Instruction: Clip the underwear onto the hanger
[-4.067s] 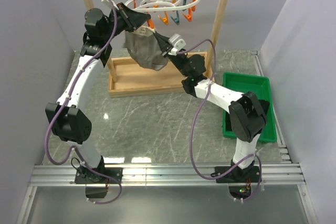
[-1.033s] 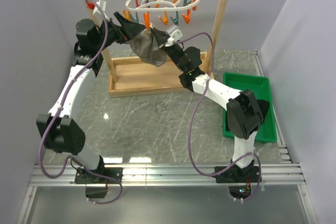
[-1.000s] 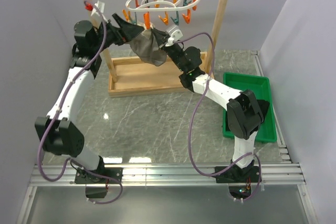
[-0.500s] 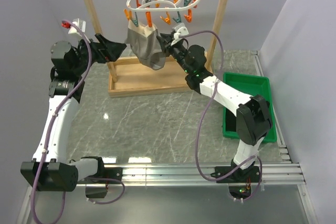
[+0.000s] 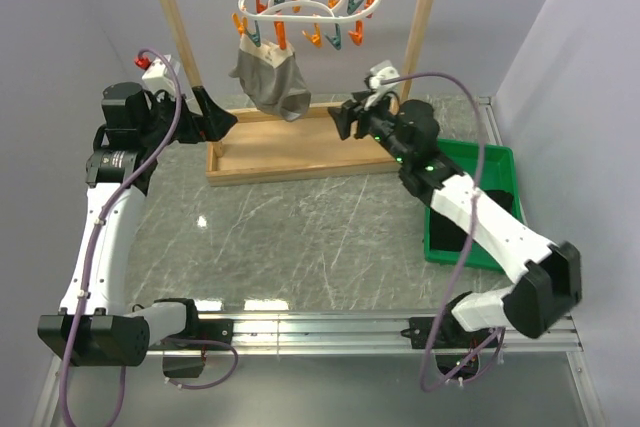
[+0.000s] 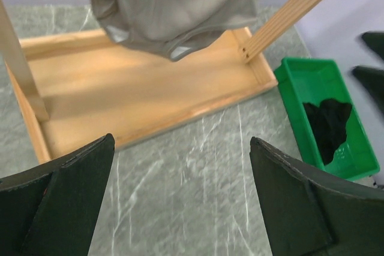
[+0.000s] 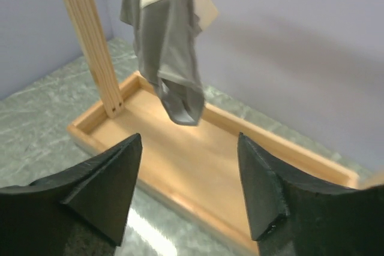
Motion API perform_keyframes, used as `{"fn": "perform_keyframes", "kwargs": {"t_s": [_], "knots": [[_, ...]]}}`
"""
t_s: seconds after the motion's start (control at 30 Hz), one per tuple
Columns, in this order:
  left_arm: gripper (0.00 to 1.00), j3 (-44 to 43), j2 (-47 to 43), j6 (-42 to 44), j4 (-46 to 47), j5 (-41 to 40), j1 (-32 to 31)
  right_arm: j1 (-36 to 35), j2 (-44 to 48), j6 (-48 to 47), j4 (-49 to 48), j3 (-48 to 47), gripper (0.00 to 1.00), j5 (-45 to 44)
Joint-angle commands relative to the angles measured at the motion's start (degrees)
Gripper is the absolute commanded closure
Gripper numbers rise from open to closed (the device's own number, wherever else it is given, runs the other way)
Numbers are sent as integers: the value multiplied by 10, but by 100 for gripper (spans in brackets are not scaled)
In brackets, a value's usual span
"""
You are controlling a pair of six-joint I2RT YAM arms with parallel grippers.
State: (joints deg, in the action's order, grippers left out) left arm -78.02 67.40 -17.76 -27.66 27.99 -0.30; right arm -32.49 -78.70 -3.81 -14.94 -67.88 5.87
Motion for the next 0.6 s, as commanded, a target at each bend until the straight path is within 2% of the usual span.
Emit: {"fn": "perform_keyframes", "kwargs": {"t_s": [0.0, 0.2, 0.27, 0.57], "knots": [[1, -21, 3, 33, -56, -7, 2, 32, 75, 20, 138, -6, 26, 21], [1, -13, 21, 44, -90, -53, 2, 115, 178, 26, 292, 35, 23, 53], [1, -13, 24, 56, -100, -58, 2, 138, 225, 20, 309, 53, 23, 56], [1, 104, -47, 86, -41, -120, 2, 205, 381, 40, 363, 186, 21, 56]]}}
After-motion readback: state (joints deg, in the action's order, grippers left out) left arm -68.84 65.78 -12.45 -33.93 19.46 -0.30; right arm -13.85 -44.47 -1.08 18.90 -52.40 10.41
